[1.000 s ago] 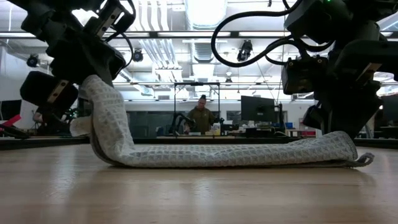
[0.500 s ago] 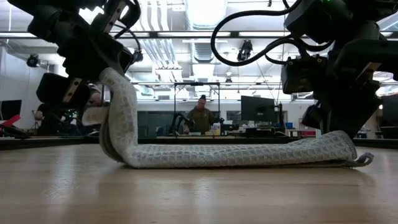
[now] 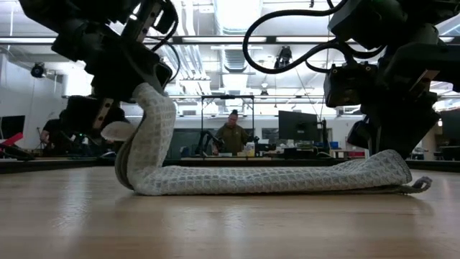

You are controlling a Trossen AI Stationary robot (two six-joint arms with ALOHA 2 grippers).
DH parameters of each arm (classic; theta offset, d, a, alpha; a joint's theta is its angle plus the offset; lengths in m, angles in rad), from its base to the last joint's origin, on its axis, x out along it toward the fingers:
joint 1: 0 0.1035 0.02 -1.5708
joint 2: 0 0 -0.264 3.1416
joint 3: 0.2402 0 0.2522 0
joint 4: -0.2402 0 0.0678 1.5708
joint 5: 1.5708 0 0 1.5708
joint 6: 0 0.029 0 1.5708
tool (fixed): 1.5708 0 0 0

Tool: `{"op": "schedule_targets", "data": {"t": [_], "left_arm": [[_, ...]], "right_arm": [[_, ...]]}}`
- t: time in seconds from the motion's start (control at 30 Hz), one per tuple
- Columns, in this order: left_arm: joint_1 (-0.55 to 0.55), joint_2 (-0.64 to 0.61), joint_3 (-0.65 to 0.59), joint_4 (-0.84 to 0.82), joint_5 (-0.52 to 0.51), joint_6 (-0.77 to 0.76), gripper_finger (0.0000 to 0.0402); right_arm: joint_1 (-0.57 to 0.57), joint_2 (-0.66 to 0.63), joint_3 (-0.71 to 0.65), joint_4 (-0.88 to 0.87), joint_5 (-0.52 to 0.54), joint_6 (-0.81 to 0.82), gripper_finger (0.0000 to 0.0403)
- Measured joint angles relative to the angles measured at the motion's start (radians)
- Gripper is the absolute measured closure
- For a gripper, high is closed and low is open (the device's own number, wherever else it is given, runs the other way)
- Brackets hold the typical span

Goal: Fold microfiber towels
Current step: Fold the microfiber cloth on the table

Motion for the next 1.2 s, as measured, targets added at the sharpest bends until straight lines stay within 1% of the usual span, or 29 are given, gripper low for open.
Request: {"op": "schedule_targets", "data": {"t": [0.2, 0.53, 0.83, 1.2], "left_arm": [[0.021, 0.058, 0.060, 0.004, 0.033, 0.045, 0.0401], [0.072, 0.177, 0.163, 0.004, 0.155, 0.142, 0.0401], [0.123, 0.221, 0.222, 0.004, 0.172, 0.189, 0.0401], [0.144, 0.276, 0.274, 0.009, 0.177, 0.211, 0.0401]], "right_arm": [[0.000, 0.000, 0.000, 0.003, 0.000, -0.009, 0.0360], [0.000, 0.000, 0.000, 0.003, 0.000, -0.010, 0.0360], [0.000, 0.000, 0.000, 0.002, 0.000, -0.036, 0.0360], [0.000, 0.000, 0.000, 0.001, 0.000, -0.051, 0.0360]]}}
